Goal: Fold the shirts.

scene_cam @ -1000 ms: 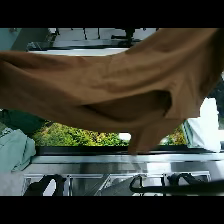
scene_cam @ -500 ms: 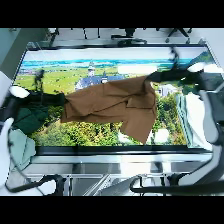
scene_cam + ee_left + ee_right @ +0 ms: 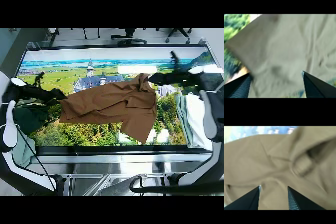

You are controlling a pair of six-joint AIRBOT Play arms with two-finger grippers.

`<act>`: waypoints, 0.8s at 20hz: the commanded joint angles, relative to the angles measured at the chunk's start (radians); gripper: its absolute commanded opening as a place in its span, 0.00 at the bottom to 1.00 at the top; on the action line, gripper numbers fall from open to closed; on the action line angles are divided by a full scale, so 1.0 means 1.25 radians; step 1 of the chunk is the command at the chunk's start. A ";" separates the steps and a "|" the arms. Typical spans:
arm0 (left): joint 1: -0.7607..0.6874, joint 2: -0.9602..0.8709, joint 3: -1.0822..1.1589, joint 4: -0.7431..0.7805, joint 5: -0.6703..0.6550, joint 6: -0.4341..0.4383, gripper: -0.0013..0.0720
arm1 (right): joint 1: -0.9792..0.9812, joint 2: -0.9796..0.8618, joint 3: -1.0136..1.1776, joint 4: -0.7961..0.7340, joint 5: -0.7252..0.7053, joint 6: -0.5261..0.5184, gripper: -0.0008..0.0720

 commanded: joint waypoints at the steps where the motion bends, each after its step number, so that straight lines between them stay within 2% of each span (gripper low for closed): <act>1: 0.072 0.046 0.000 0.055 -0.134 -0.016 0.97 | -0.094 0.098 -0.044 -0.117 0.116 0.105 0.57; 5: 0.146 0.148 -0.250 0.053 -0.061 0.044 0.97 | -0.176 0.216 -0.285 -0.121 0.139 0.089 0.54; 9: 0.165 0.152 -0.418 0.035 0.059 0.109 0.97 | -0.181 0.299 -0.501 -0.121 0.096 0.068 0.54; 12: 0.165 0.092 -0.425 -0.089 0.079 0.169 0.97 | -0.170 0.306 -0.587 -0.114 0.072 0.066 0.54; 13: 0.165 0.068 -0.410 -0.130 0.080 0.186 0.82 | -0.159 0.306 -0.607 -0.112 0.064 0.066 0.54; 14: 0.165 0.045 -0.390 -0.146 0.081 0.193 0.74 | -0.143 0.306 -0.626 -0.112 0.048 0.065 0.54; 16: 0.165 0.006 -0.348 -0.149 0.087 0.193 0.74 | -0.108 0.306 -0.649 -0.113 0.015 0.065 0.54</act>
